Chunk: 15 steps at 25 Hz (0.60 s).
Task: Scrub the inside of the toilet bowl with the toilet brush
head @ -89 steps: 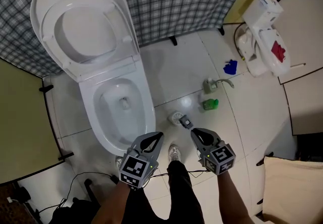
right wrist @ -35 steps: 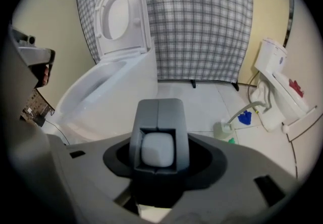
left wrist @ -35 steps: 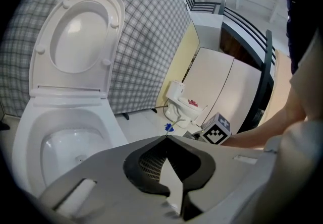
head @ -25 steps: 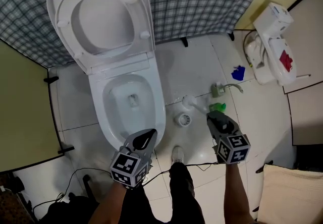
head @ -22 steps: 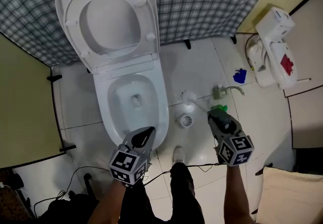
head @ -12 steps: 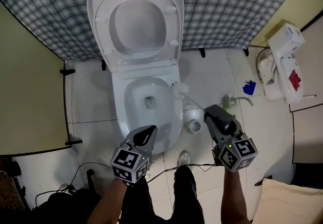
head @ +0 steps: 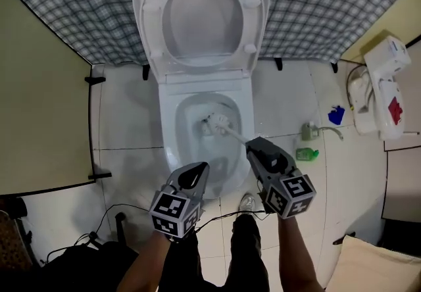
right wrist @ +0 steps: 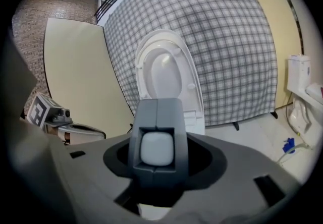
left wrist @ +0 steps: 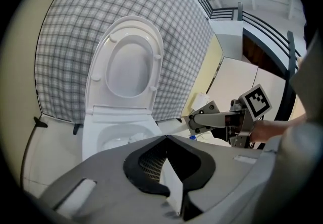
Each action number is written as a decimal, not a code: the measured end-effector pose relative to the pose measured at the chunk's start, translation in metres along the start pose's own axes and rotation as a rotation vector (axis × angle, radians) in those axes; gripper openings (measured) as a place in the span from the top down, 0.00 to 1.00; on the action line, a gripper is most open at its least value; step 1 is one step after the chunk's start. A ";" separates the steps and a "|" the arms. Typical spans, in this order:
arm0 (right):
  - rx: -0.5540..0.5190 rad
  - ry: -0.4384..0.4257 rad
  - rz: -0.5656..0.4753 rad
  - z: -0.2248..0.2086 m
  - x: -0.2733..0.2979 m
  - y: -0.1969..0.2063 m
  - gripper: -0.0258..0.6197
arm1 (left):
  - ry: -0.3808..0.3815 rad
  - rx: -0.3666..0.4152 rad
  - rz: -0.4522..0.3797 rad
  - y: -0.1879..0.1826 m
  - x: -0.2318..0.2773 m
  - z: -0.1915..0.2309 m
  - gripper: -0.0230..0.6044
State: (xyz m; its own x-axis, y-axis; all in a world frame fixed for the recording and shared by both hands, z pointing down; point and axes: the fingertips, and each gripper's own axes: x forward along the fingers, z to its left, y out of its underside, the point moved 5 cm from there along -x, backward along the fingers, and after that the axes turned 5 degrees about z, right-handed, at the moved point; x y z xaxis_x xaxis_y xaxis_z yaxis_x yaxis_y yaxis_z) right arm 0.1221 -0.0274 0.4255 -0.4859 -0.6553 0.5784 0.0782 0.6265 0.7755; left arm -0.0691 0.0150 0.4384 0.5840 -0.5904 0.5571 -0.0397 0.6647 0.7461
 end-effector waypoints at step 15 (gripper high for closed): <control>-0.052 0.029 0.061 0.000 0.112 0.027 0.63 | 0.000 -0.075 -0.016 0.019 0.029 0.039 0.95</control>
State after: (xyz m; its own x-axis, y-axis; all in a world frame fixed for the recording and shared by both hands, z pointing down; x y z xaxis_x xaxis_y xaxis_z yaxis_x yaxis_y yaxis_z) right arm 0.0699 -0.0836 0.5112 -0.4537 -0.6288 0.6315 0.1526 0.6434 0.7502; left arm -0.0845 -0.0076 0.4834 0.5844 -0.6011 0.5452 0.0304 0.6876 0.7255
